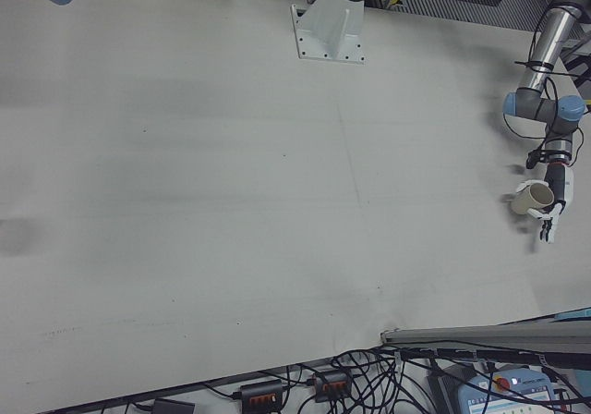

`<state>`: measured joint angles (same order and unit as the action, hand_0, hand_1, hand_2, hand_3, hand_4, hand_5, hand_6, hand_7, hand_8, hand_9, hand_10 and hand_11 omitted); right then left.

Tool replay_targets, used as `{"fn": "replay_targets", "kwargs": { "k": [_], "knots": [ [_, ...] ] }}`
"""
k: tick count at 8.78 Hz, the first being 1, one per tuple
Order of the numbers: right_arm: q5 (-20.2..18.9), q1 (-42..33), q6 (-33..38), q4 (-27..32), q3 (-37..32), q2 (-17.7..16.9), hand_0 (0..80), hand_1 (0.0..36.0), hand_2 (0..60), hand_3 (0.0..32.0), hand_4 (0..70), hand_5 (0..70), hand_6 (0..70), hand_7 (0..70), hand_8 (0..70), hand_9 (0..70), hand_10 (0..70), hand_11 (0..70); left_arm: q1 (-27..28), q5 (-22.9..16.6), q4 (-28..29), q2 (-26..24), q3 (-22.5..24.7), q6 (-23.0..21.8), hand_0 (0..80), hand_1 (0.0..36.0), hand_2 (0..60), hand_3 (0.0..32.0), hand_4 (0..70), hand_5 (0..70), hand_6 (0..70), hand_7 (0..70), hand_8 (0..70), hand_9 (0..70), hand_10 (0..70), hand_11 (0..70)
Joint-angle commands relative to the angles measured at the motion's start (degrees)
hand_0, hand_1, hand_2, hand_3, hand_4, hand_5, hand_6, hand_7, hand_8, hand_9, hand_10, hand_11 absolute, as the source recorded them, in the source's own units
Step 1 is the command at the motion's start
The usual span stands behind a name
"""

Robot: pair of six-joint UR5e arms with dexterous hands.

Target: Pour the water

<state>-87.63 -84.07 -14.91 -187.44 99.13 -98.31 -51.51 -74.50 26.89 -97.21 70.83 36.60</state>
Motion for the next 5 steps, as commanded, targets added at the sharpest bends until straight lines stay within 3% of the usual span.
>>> {"fn": "replay_targets", "kwargs": {
  "k": [1,3,5],
  "knots": [
    [-0.7,-1.4,0.7,11.9,-9.4,-2.4,49.0,15.5,0.7,0.0,0.0,1.5,0.0,0.0,0.8,3.3,0.0,0.5,0.0,-0.1,-8.9,0.1,7.4,-4.1,44.8,36.0,60.0,0.0,35.0,52.0,6.5,7.7,2.6,4.6,4.9,9.1],
    [-0.7,-1.4,0.8,21.5,-18.1,-1.4,50.0,16.3,1.0,0.0,0.0,4.0,0.0,0.2,0.9,3.4,0.0,0.0,0.0,0.1,-16.5,0.1,14.7,-6.2,45.9,34.4,60.0,0.0,34.7,47.5,6.1,7.3,2.3,4.2,4.7,8.6],
    [-0.6,-0.2,0.5,29.2,-30.2,1.3,50.5,16.9,1.3,0.0,0.2,3.7,0.7,1.4,1.9,4.8,0.0,1.0,-0.1,0.8,-21.0,0.1,20.2,-6.7,46.2,34.4,60.0,0.0,34.6,47.3,6.0,7.1,2.1,3.8,4.5,8.4]
  ]
}}
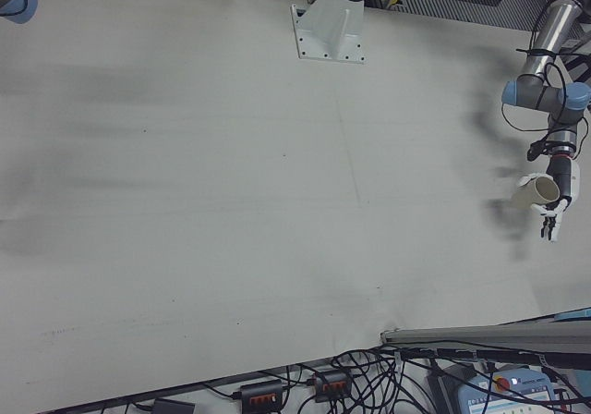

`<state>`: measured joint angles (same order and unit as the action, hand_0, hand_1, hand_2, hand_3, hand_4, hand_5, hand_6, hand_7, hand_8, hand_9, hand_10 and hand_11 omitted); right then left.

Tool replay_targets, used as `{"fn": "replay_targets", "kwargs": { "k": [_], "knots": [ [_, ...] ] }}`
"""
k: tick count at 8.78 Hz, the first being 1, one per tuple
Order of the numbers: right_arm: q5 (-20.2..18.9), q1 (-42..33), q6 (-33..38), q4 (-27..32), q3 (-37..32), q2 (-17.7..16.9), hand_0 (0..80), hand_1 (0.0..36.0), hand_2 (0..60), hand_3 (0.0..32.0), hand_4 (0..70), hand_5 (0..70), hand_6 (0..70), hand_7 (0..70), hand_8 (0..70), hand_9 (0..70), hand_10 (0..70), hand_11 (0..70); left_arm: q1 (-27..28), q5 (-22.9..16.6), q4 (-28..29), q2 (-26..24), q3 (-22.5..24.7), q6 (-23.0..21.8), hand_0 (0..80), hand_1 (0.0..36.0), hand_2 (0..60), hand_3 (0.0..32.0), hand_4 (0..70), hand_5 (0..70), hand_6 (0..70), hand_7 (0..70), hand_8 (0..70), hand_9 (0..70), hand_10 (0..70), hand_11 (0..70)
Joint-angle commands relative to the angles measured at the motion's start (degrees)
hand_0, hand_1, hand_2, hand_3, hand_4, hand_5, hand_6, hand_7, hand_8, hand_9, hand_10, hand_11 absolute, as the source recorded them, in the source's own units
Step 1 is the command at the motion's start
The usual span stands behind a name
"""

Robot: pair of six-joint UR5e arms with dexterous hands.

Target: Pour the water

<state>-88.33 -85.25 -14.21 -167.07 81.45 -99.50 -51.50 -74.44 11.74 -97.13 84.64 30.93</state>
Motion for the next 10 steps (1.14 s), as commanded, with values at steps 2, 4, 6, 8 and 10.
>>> {"fn": "replay_targets", "kwargs": {
  "k": [2,4,6,8,10],
  "knots": [
    [0.1,1.2,-1.2,19.3,-31.3,10.3,50.2,16.7,3.6,0.0,0.7,3.6,1.7,3.0,3.1,6.5,0.0,1.9,0.0,2.5,-10.7,0.0,9.0,-4.9,46.6,34.7,60.0,0.0,34.9,47.8,6.1,7.5,2.1,3.8,4.4,8.4],
    [0.2,3.1,-3.5,21.2,-36.6,13.8,50.0,16.4,3.6,0.0,1.0,4.4,2.4,4.1,3.0,6.4,0.0,1.4,0.1,2.6,-11.2,-0.1,9.4,-5.3,46.5,34.7,60.0,0.0,34.7,47.8,6.0,7.4,2.0,3.7,4.3,8.2],
    [0.3,5.3,-6.2,21.0,-36.7,14.8,50.5,17.1,4.1,0.0,1.0,5.8,2.1,3.7,1.2,3.8,0.0,0.0,-0.1,3.2,-11.3,-0.1,9.4,-5.6,46.6,34.9,60.0,0.0,34.7,48.4,6.1,7.5,2.1,3.7,4.3,8.3],
    [0.6,6.7,-9.2,20.6,-36.8,15.1,50.3,17.0,2.5,0.0,0.2,4.1,1.1,1.6,0.0,1.7,0.0,0.0,-0.1,3.2,-11.6,0.0,9.3,-6.7,46.4,34.1,60.0,0.0,34.6,47.8,6.0,7.1,2.1,3.6,4.3,8.1],
    [0.7,7.0,-11.9,20.5,-36.9,15.7,50.2,17.2,3.6,0.0,0.1,3.6,0.9,1.3,0.0,2.0,0.0,0.0,-0.1,3.3,-11.6,0.0,9.1,-6.8,46.6,33.2,60.0,0.0,34.3,47.5,5.9,7.1,2.1,3.5,4.3,8.1]
  ]
}}
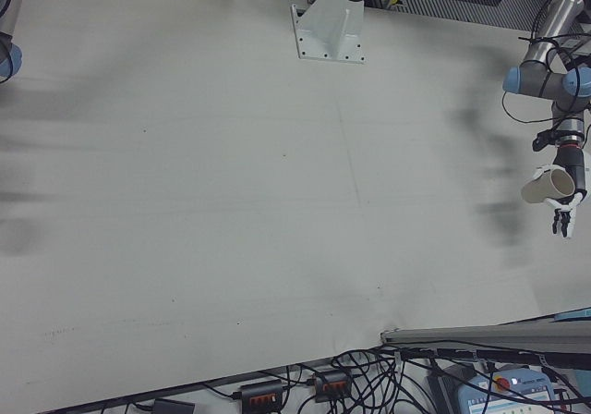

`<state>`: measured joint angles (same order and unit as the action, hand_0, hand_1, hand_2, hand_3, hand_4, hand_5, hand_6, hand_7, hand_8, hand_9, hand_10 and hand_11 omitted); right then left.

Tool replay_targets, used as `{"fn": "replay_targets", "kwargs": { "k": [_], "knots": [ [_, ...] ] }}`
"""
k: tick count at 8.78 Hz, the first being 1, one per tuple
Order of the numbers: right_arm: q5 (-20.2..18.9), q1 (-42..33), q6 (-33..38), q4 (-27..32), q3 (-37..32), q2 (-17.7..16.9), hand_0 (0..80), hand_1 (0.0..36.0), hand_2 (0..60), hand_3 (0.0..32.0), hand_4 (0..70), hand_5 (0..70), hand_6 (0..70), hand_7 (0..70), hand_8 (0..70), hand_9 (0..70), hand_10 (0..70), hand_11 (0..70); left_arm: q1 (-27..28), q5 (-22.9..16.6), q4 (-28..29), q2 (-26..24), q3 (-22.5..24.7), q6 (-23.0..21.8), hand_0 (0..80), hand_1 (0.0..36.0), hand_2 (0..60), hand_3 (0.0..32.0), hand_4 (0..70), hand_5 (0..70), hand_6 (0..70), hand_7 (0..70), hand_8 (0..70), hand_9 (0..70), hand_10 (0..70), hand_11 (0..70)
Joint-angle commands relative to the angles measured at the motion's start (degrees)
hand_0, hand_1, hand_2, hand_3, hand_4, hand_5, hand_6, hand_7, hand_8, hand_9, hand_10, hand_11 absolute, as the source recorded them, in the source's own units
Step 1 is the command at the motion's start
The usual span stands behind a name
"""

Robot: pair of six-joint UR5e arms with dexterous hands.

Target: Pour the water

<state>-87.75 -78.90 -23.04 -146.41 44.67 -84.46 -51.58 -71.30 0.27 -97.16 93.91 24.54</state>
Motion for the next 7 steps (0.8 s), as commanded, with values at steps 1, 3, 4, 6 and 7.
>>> {"fn": "replay_targets", "kwargs": {
  "k": [1,3,4,6,7],
  "knots": [
    [0.2,1.0,-4.2,-0.4,-0.3,1.5,50.3,17.4,4.3,0.0,0.2,4.0,1.2,1.5,0.2,2.5,0.0,0.0,0.0,0.1,-0.1,0.0,-0.1,-0.4,46.5,32.9,60.0,0.0,34.3,47.5,5.9,7.1,2.1,3.6,4.3,8.1],
    [4.2,4.9,-5.4,-0.4,-0.3,2.1,50.3,17.8,5.3,0.0,0.5,4.6,1.3,1.6,0.3,2.5,0.0,0.0,0.0,0.1,-0.1,0.0,-0.1,-0.7,46.6,32.3,60.0,0.0,34.3,47.4,5.9,7.0,2.1,3.6,4.3,8.0],
    [6.3,7.5,-5.4,-0.5,-0.3,2.1,50.5,17.8,5.5,0.0,1.0,5.2,1.5,2.1,0.3,2.5,0.0,0.0,0.0,0.1,0.0,0.0,-0.2,-0.7,46.6,32.2,60.0,0.0,34.3,47.2,5.9,7.0,2.1,3.6,4.3,8.0],
    [8.3,10.5,-5.4,-0.5,-0.3,2.1,51.1,18.5,6.1,0.0,1.6,6.6,2.2,3.2,0.8,3.2,0.0,0.0,-0.1,0.1,0.0,0.4,0.0,-0.9,46.7,31.6,60.0,0.0,34.2,46.7,5.7,6.7,2.1,3.6,4.3,8.0],
    [8.3,10.6,-5.4,-0.5,-0.3,2.1,51.3,18.7,6.4,0.0,1.8,6.9,2.4,3.8,1.0,3.5,0.0,0.0,0.0,0.1,0.0,0.4,0.0,-0.8,46.8,31.3,60.0,0.0,34.1,46.7,5.7,6.7,2.0,3.5,4.3,8.0]
  ]
}}
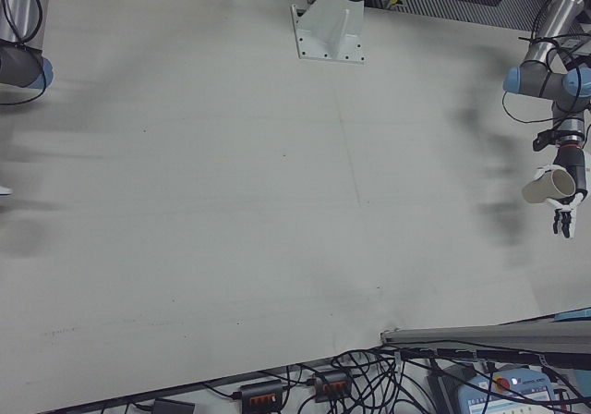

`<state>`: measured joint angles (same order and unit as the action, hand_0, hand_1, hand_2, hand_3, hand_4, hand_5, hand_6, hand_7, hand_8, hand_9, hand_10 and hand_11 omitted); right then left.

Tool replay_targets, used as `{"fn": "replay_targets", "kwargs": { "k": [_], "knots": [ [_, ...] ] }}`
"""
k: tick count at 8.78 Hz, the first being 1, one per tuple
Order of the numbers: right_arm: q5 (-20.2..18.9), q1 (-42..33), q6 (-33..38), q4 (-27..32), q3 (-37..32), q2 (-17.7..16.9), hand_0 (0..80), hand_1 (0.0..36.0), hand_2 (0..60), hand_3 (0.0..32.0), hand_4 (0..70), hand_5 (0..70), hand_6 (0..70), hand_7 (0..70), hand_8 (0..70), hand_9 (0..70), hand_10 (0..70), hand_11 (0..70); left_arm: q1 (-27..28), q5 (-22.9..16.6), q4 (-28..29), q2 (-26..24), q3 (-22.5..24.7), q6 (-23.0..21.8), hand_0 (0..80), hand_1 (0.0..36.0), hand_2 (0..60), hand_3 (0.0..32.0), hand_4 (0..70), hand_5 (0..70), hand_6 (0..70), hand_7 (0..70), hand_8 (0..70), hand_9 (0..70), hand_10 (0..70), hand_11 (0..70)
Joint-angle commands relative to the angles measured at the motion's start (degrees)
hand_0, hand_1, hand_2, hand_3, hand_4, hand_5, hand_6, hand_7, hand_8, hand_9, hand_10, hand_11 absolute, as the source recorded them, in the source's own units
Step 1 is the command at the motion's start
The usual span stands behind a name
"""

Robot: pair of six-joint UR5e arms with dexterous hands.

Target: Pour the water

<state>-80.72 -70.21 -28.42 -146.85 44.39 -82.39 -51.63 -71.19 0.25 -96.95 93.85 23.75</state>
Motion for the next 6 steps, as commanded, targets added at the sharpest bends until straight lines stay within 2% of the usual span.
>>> {"fn": "replay_targets", "kwargs": {
  "k": [1,2,3,4,5,6],
  "knots": [
    [1.3,1.9,0.1,0.0,0.0,0.0,51.4,18.8,6.5,0.0,1.8,7.3,2.5,3.9,1.0,3.6,0.0,0.0,0.0,0.1,0.1,0.2,0.0,0.0,46.7,31.1,60.0,0.0,34.1,46.6,5.7,6.6,2.0,3.6,4.3,8.0],
    [1.4,1.9,0.2,0.0,0.0,0.0,52.1,19.8,8.3,0.0,2.0,10.2,3.3,5.5,2.3,5.3,0.2,2.0,0.0,0.1,0.1,0.1,-0.2,0.0,46.7,31.0,60.0,0.0,33.9,46.6,5.7,6.6,2.1,3.6,4.3,8.0],
    [1.9,1.8,0.3,0.0,0.0,-0.1,53.5,20.9,9.7,0.0,3.3,16.2,6.2,11.7,6.4,11.5,3.6,7.5,0.0,0.3,0.1,0.2,-0.4,0.0,46.8,30.9,60.0,0.0,33.9,46.6,5.7,6.8,2.1,3.6,4.3,8.1],
    [2.5,1.8,0.2,0.0,0.0,-0.2,55.5,23.0,16.6,0.0,5.8,37.7,12.5,23.7,17.4,27.5,13.4,21.8,0.0,1.1,0.1,0.4,-0.4,-0.1,46.8,30.8,60.0,0.0,33.9,46.6,5.7,6.9,2.1,3.6,4.3,8.1],
    [2.5,1.7,0.2,-0.1,0.0,-0.3,57.1,25.7,28.6,0.0,8.4,63.6,20.1,37.6,30.2,45.0,25.2,38.8,0.0,1.3,0.1,0.4,-0.3,-0.1,46.7,30.5,60.0,0.0,33.7,46.3,5.7,6.9,2.2,3.6,4.3,8.0],
    [2.6,1.6,0.3,-0.2,0.0,-0.4,58.2,28.5,41.5,0.0,9.9,70.0,26.9,47.8,39.8,56.6,34.7,51.3,0.0,1.3,0.0,0.4,-0.1,-0.1,46.7,30.5,60.0,0.0,33.7,46.3,5.7,6.8,2.2,3.6,4.3,8.0]
  ]
}}
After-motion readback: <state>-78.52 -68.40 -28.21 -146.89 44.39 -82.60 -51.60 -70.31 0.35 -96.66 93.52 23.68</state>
